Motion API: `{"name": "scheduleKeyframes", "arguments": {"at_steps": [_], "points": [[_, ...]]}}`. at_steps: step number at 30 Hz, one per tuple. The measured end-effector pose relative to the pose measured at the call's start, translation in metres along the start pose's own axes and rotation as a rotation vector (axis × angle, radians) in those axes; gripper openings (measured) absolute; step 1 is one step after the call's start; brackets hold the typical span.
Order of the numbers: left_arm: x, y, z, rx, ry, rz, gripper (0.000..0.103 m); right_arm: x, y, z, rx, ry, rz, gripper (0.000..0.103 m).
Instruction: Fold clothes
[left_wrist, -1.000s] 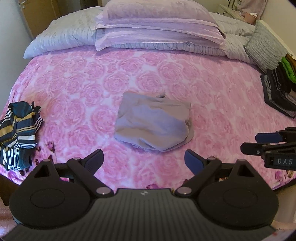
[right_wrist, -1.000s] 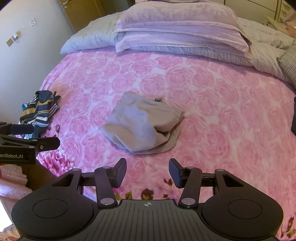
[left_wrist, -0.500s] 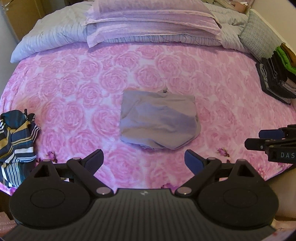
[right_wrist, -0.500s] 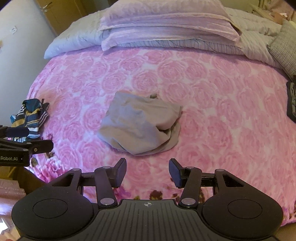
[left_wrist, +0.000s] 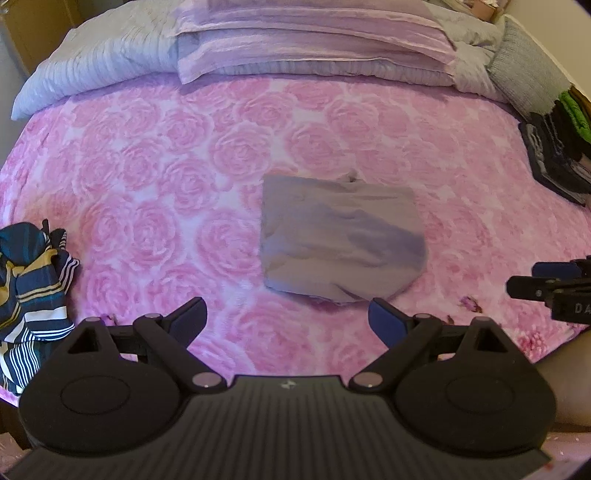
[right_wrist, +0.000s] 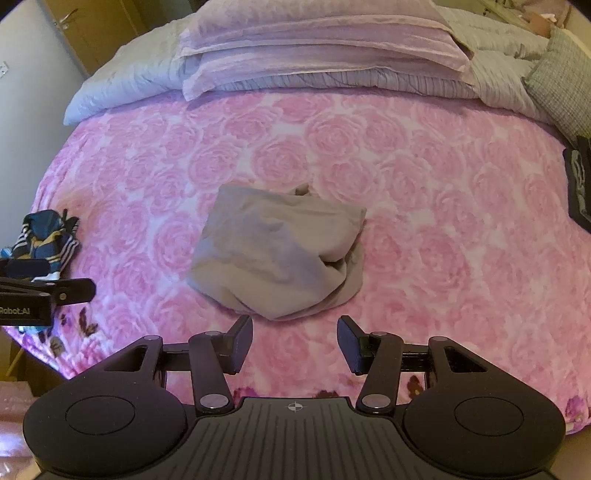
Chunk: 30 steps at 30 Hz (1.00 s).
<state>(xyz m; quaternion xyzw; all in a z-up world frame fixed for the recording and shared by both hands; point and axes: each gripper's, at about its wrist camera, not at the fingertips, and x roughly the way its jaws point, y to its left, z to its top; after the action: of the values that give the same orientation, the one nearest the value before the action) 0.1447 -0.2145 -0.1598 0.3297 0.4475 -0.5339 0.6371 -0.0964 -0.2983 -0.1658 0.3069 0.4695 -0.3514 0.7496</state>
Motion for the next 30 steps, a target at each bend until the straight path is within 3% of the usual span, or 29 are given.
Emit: {"name": "scheduleKeyframes", "arguments": {"at_steps": [8, 14, 25, 29, 30], "points": [[0.057, 0.052, -0.01, -0.086, 0.059, 0.038, 0.092, 0.054, -0.013, -0.008, 0.071, 0.046, -0.022, 0.048], [0.108, 0.087, -0.017, -0.125, 0.058, 0.055, 0.09, 0.105, 0.003, -0.015, 0.022, 0.034, 0.009, 0.048], [0.181, 0.131, -0.052, -0.225, 0.084, 0.097, 0.089, 0.207, 0.082, -0.028, -0.254, -0.001, 0.075, 0.048], [0.191, 0.142, -0.057, -0.245, 0.091, 0.11, 0.089, 0.238, 0.111, -0.039, -0.433, -0.055, -0.023, 0.047], [0.192, 0.142, -0.059, -0.244, 0.092, 0.112, 0.089, 0.243, 0.113, -0.043, -0.473, -0.074, -0.046, 0.025]]}}
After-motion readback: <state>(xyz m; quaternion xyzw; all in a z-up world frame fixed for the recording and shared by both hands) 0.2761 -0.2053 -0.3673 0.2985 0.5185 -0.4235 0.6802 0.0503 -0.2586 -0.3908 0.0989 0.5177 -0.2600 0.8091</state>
